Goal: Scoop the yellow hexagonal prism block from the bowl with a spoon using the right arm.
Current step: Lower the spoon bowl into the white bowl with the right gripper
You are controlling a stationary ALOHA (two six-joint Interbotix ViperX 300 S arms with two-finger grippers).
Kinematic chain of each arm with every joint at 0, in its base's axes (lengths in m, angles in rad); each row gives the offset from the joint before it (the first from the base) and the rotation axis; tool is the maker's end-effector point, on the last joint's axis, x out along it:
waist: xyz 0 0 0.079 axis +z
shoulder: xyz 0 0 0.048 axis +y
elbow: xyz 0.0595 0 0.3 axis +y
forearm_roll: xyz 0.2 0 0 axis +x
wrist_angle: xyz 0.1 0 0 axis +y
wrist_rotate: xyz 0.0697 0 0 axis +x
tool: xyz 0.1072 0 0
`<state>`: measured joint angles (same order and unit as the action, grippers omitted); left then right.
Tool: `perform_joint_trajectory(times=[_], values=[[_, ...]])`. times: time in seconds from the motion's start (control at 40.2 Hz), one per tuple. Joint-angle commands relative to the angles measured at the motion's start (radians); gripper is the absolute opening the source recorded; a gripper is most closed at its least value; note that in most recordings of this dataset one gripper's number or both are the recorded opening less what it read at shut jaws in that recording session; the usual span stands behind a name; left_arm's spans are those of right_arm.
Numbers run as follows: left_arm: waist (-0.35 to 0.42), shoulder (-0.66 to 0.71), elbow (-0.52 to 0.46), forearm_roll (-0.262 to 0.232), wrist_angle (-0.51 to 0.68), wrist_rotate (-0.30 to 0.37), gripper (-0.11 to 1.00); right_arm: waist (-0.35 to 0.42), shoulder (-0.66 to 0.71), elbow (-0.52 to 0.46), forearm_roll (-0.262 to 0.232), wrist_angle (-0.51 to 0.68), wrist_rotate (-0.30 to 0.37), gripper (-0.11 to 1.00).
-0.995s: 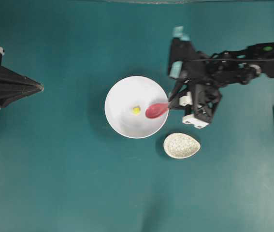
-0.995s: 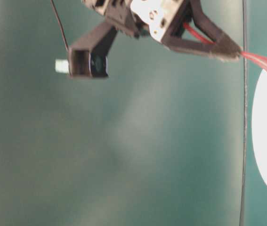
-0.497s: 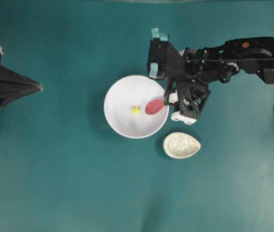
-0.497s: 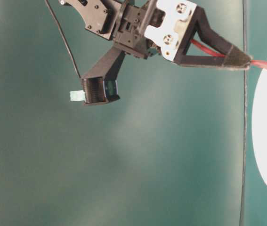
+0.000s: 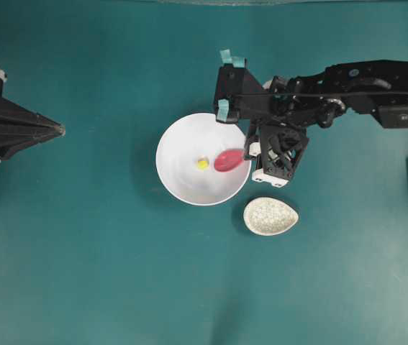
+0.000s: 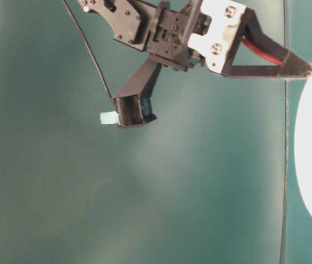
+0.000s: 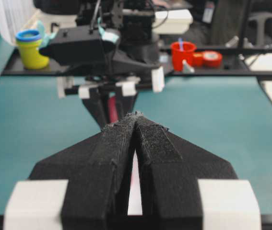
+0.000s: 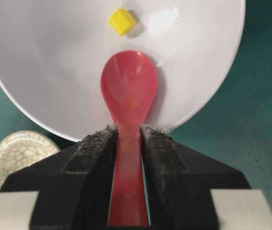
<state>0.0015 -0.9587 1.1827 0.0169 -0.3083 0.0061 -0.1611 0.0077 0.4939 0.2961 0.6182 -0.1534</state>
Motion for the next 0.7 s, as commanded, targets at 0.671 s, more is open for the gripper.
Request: perform_joint_trajectory(times=[0.671], values=[[0.0, 0.006, -0.021, 0.005, -0.005, 0.003, 0.0, 0.034, 0.026, -0.028, 0.002, -0.114, 0.003, 0.24]])
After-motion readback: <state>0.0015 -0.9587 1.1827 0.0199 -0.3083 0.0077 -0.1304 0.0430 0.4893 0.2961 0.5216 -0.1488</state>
